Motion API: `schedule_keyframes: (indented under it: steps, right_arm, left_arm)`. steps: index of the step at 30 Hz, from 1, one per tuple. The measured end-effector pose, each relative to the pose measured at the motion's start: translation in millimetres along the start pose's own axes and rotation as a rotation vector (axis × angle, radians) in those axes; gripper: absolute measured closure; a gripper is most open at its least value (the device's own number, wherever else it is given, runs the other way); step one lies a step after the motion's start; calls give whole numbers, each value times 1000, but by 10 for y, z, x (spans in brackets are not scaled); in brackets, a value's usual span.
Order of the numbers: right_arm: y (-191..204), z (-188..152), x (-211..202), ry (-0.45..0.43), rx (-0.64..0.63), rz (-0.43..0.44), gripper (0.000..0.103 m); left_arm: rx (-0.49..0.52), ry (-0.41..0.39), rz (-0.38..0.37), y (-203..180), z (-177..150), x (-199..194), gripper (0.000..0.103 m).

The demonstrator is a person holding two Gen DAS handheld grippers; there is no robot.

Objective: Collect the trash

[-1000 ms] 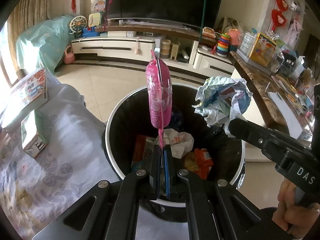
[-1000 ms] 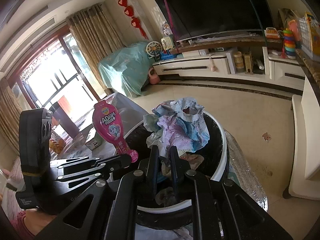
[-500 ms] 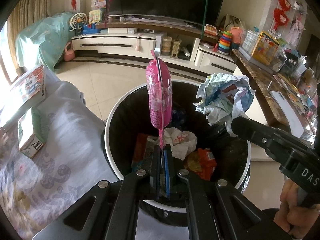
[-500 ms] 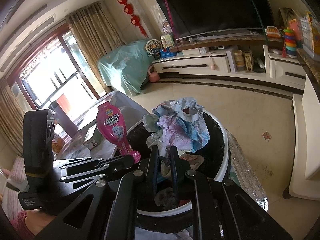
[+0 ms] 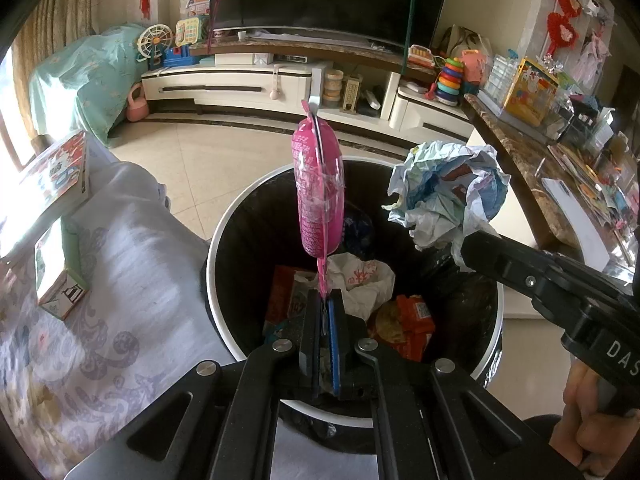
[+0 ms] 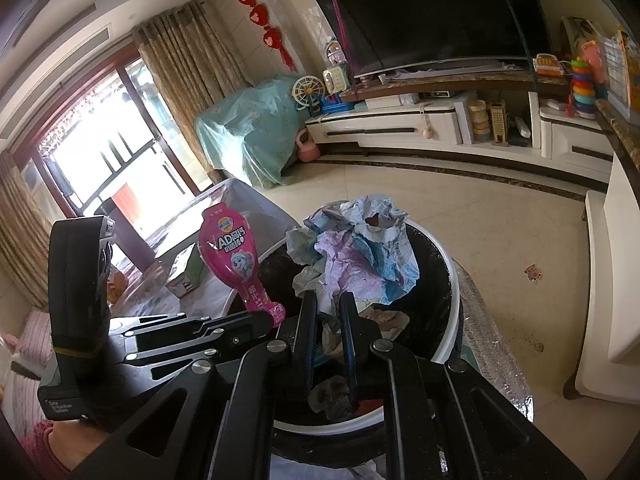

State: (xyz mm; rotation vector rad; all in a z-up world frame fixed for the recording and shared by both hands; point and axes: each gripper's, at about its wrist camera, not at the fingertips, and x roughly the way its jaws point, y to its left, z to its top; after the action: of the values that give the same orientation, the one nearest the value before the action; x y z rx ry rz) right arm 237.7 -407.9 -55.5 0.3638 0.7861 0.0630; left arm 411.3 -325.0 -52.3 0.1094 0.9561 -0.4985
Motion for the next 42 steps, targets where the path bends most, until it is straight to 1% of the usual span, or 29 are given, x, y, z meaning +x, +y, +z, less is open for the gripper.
schedule_keyframes:
  steps: [15, 18, 19, 20, 21, 22, 23, 24, 25, 30, 32, 34, 36, 38, 41, 42]
  right_arm:
    - [-23, 5, 0, 1, 0, 4, 91]
    - [-19, -2, 1, 5, 1, 6, 89]
    - [-22, -3, 1, 6, 1, 4, 88]
    - [-23, -1, 2, 7, 1, 4, 88]
    - [-28, 0, -1, 6, 4, 6, 87]
    - [-30, 9, -3, 6, 7, 6, 85]
    - [-39, 14, -14, 2, 14, 6, 83]
    - [-42, 15, -29, -5, 17, 3, 78]
    - [-44, 17, -54, -15, 19, -2, 71]
    - [-25, 2, -171, -45, 28, -9, 52]
    - [-9, -14, -222, -53, 25, -15, 45]
    - [10, -49, -305, -71, 28, -17, 35]
    - [16, -86, -382, -86, 38, -22, 29]
    - [49, -128, -452, -98, 48, -21, 27]
    - [137, -228, -569, -117, 56, -15, 22]
    - [177, -275, -610, -124, 60, -11, 17]
  left_arm:
    - [2, 8, 0, 14, 16, 5, 101]
    - [2, 12, 0, 16, 23, 6, 100]
    - [2, 14, 0, 15, 25, 6, 97]
    - [1, 17, -1, 18, 28, 5, 88]
    - [-2, 17, 7, 23, 24, -8, 83]
    - [-1, 10, 13, 21, 29, -25, 73]
    - [0, -1, 17, 25, 25, -56, 66]
    - [-1, -8, 16, 29, 18, -82, 65]
    - [-5, -16, 14, 39, 10, -113, 62]
    - [-15, -48, 17, 83, -125, -288, 56]
    - [-32, -68, 14, 121, -233, -400, 54]
    - [-57, -83, 10, 173, -367, -514, 54]
    - [-86, -100, 3, 218, -499, -633, 53]
    - [-118, -116, 2, 276, -653, -754, 47]
    - [-166, -141, -1, 369, -940, -950, 44]
    - [-178, -147, -2, 396, -1020, -1002, 43]
